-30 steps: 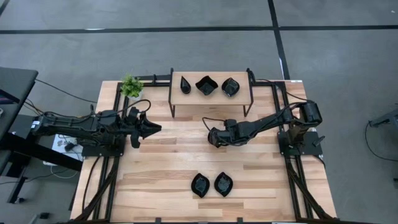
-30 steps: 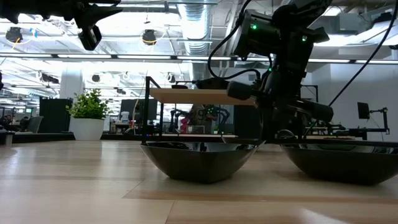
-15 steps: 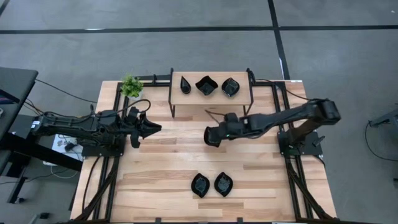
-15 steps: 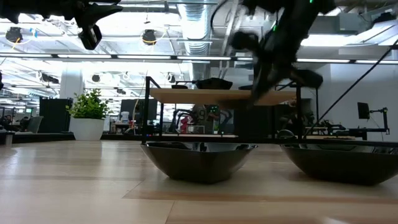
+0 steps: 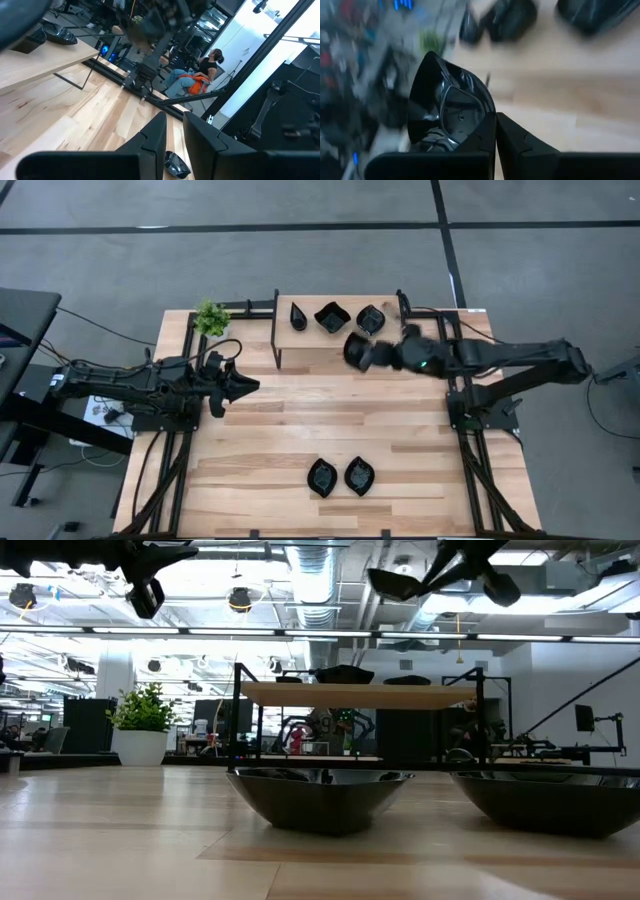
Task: Pick & Place Mini shaped plates
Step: Stack the leaf shaped plate on top of the leaf shaped plates on the shelf
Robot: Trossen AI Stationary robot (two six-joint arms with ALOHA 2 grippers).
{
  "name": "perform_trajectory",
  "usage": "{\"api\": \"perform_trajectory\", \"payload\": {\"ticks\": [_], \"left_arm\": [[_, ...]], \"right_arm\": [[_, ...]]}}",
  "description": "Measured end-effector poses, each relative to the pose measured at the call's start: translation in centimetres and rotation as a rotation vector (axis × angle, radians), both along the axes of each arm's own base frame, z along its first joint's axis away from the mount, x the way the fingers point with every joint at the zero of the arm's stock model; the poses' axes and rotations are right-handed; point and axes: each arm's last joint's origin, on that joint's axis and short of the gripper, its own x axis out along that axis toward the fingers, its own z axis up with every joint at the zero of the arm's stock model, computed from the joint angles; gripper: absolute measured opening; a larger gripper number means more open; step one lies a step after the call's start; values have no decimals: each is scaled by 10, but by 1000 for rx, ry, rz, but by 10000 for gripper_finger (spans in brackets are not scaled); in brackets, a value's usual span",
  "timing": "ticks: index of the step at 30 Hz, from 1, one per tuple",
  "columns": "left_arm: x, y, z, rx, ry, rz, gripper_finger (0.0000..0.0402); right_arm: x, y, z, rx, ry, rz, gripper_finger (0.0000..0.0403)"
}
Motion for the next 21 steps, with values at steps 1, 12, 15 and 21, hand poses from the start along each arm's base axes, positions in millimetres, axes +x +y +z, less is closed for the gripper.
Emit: {"api": "perform_trajectory", "payload": {"ticks": [1, 12, 15, 21], "left_arm": [[0, 0, 0, 0, 0, 0, 66], [0, 0, 0, 0, -3, 1, 66], [0, 0, 0, 0, -3, 6, 66], [0, 0, 0, 0, -4, 8, 66]], "right_arm": [[-5, -5, 4, -13, -19, -39, 0], [-29, -65, 12, -9, -43, -270, 0], [-27, -77, 7, 13, -15, -279, 0], [-18, -98, -10, 79, 67, -266, 0]]}}
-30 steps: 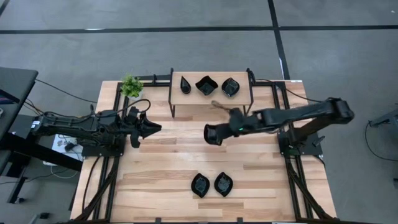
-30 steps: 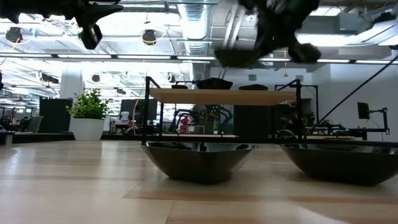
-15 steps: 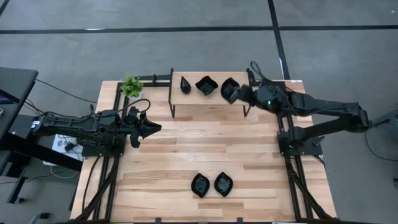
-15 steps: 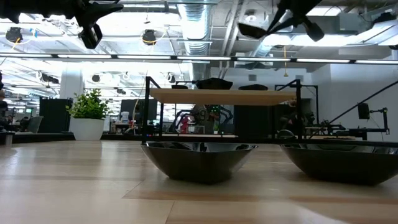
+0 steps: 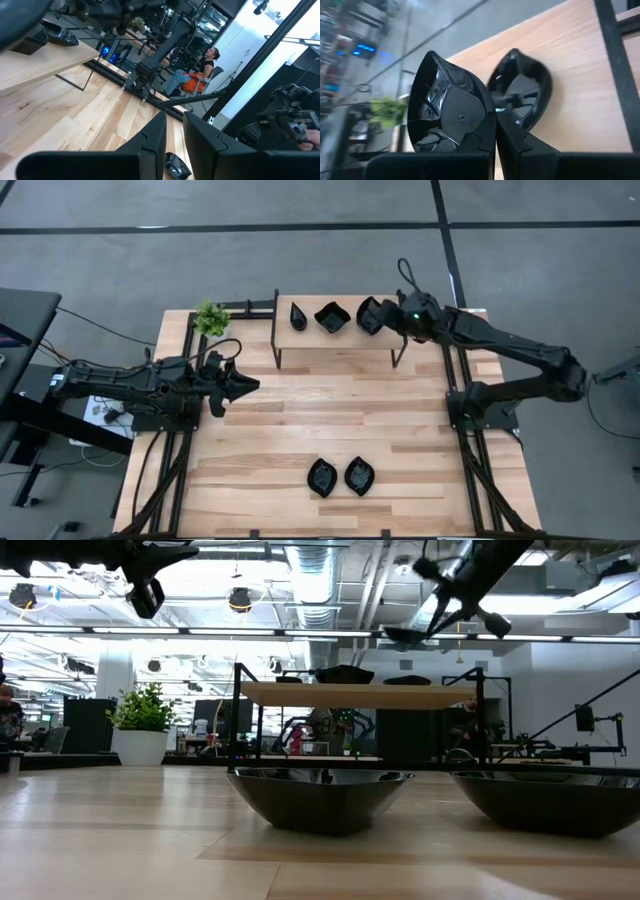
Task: Pick & Place Mini shaped plates
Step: Stack the leaf shaped plate on top of the leaf shaped plates on the shelf
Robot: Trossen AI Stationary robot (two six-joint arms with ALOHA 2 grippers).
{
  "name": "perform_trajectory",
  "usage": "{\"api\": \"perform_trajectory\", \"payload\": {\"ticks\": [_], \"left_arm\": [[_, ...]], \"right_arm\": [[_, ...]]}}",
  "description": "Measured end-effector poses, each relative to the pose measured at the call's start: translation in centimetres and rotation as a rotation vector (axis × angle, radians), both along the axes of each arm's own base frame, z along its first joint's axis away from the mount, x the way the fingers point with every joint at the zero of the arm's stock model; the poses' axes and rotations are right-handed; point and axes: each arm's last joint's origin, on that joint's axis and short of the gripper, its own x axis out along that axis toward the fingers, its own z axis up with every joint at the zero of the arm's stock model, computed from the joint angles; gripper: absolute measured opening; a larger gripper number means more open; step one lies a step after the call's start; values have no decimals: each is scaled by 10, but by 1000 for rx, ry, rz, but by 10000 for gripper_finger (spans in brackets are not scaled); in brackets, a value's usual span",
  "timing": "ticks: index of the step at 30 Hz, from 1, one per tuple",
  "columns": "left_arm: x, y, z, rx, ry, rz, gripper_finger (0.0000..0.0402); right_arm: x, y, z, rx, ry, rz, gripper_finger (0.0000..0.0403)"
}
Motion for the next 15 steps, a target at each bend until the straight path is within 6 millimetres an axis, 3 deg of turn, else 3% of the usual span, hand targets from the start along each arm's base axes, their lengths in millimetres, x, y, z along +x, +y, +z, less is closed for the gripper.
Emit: {"api": "perform_trajectory", "payload": {"ticks": [15], "left_arm": [[0, 0, 0, 0, 0, 0, 66]], "right_arm": [[5, -39, -33, 146, 105, -131, 0]]}}
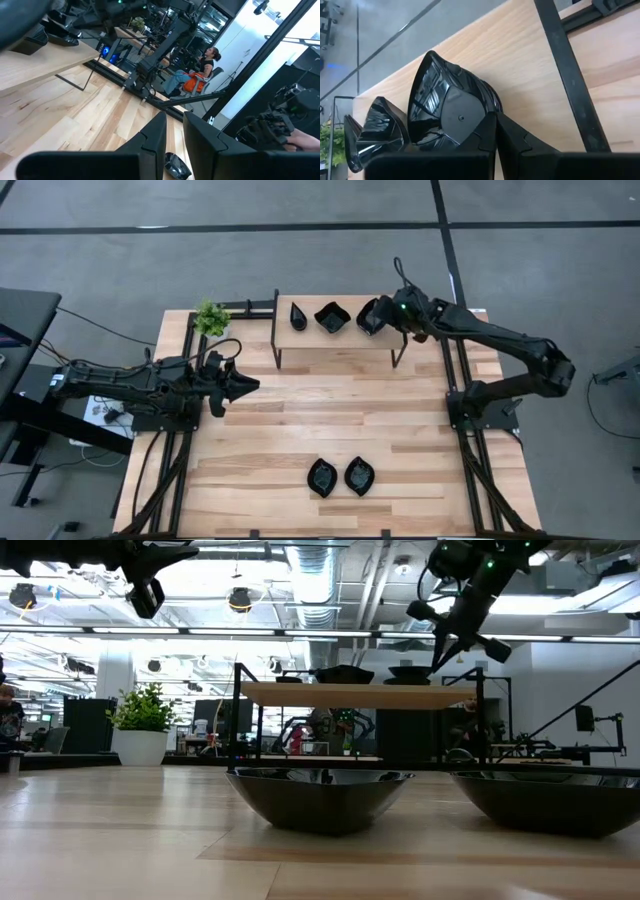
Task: Pick & Place Mini shaped plates
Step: Stack the leaf shaped plate on top of the leaf shaped plates on the shelf
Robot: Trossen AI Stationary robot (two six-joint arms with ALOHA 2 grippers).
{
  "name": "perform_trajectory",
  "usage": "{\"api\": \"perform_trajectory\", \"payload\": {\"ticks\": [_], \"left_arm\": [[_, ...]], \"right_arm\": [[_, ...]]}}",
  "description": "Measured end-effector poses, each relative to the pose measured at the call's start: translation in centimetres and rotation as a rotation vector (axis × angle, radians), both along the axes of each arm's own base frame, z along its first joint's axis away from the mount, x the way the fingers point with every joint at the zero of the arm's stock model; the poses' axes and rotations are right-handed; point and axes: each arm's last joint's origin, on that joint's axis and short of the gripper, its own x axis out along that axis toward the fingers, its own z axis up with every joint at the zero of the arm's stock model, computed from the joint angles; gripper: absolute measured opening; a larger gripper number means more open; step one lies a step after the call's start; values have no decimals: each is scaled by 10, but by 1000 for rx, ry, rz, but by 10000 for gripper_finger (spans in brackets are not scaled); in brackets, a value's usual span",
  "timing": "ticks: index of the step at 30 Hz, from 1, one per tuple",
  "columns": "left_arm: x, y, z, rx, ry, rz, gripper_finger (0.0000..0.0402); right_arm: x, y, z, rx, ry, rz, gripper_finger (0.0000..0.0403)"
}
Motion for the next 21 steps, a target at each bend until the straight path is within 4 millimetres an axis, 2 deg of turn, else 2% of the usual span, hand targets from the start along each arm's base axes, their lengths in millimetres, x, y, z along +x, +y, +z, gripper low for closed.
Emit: {"api": "perform_trajectory", "payload": {"ticks": [13, 21], "left_arm": [[0, 0, 0, 33, -3, 1, 66], [0, 0, 1, 32, -7, 1, 66]], "right_arm": [[0, -1, -2, 32, -13, -10, 0], [10, -9, -16, 78, 12, 4, 7]]}}
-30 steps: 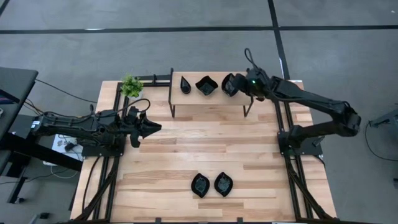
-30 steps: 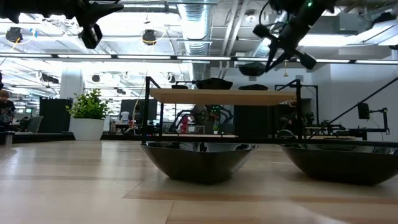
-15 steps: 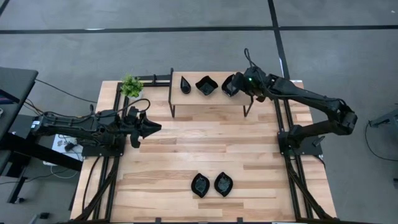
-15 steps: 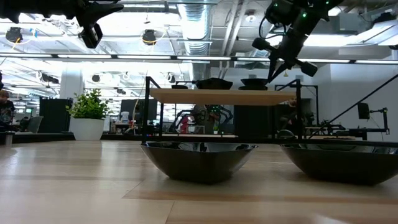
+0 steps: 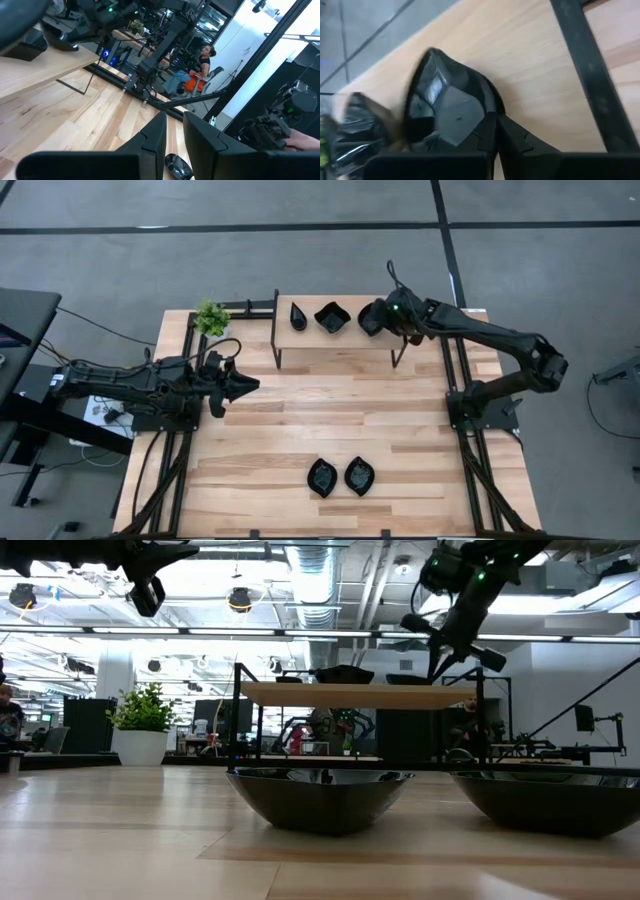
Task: Pick & Place Mini shaped plates
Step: Stack the leaf shaped plate on top of the leaf shaped plates on the shelf
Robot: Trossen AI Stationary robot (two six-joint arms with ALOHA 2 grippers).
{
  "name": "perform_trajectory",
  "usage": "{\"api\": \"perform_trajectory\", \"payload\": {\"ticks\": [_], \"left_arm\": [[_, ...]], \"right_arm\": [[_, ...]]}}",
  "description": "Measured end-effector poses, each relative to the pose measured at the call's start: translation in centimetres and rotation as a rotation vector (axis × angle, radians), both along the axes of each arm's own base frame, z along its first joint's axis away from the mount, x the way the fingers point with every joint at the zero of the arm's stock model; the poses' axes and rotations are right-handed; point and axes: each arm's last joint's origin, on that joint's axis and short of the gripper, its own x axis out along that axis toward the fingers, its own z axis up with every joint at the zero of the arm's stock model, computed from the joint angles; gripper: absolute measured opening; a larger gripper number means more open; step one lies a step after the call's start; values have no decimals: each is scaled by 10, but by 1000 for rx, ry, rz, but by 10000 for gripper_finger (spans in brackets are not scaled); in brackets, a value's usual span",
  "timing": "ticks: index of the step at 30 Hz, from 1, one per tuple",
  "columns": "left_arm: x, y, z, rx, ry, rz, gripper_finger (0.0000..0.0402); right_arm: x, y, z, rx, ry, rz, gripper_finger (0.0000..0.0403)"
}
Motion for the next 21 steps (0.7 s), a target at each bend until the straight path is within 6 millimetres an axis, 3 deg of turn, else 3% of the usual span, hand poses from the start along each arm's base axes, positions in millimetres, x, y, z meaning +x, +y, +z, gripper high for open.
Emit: {"api": "perform_trajectory", "payload": {"ticks": [5, 10, 21], "left_arm": [[0, 0, 1, -3, -8, -1, 66], [0, 0, 1, -4, -12, -1, 66], [0, 0, 2, -4, -16, 0, 66]], "right_arm": [[3, -2, -3, 5, 2, 33, 31], [-1, 0, 6, -33, -29, 37, 50], [-10, 7, 27, -142, -83, 103, 56]]}}
